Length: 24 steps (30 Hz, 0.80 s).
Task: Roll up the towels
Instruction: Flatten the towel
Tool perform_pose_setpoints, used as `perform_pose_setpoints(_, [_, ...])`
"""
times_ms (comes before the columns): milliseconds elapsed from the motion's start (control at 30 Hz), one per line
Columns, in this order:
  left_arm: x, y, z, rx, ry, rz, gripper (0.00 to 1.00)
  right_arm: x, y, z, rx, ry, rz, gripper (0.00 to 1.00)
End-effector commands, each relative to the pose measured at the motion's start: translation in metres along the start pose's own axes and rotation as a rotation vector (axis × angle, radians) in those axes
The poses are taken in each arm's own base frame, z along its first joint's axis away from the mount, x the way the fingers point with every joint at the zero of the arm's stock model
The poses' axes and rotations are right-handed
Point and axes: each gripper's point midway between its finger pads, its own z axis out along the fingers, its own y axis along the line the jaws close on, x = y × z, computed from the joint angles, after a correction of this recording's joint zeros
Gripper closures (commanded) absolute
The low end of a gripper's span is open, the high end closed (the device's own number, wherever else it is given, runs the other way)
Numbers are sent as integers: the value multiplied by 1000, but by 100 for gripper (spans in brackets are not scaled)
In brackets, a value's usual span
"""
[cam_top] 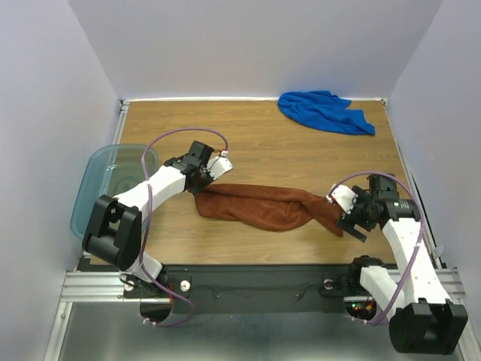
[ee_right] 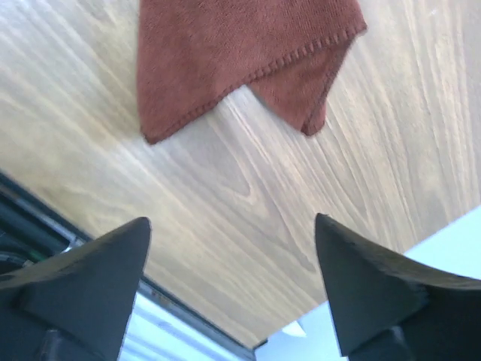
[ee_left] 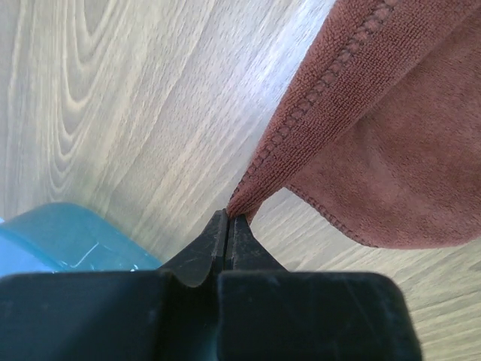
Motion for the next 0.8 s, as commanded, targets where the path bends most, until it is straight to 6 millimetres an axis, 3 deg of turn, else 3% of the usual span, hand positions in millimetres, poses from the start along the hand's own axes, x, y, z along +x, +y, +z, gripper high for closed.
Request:
perform_pose_setpoints(0, [-9,14,-13,-48,-50,-23,100,-23,-25,-26,26,-34,-4,3])
perform_pose_setpoints(100, [-12,15,-12,-43,-53,-27,100,-45,-21,-23,-143,-72,156,6])
perform_pose_setpoints(267, [-20,16,-13,-34,-70,-36,100,-77,-46,-6,-259,-96,360,14])
perform_pose_setpoints(300, [-21,16,-13,-29,-75,-42,100,-84,-52,2,-299,-87,451,22])
perform_pose_setpoints(367, [-22,15,-13,-20,-76,-46,100,-89,-40,9,-438,-57,529,35])
perform_pose_setpoints(500, [-25,15,-13,-17,-85,-46,100,-77,-23,7,-511,4,552,50])
perform_pose_setpoints(767, [-33,15,-9,0,-105,-53,100,-23,26,19,-506,212,599,47])
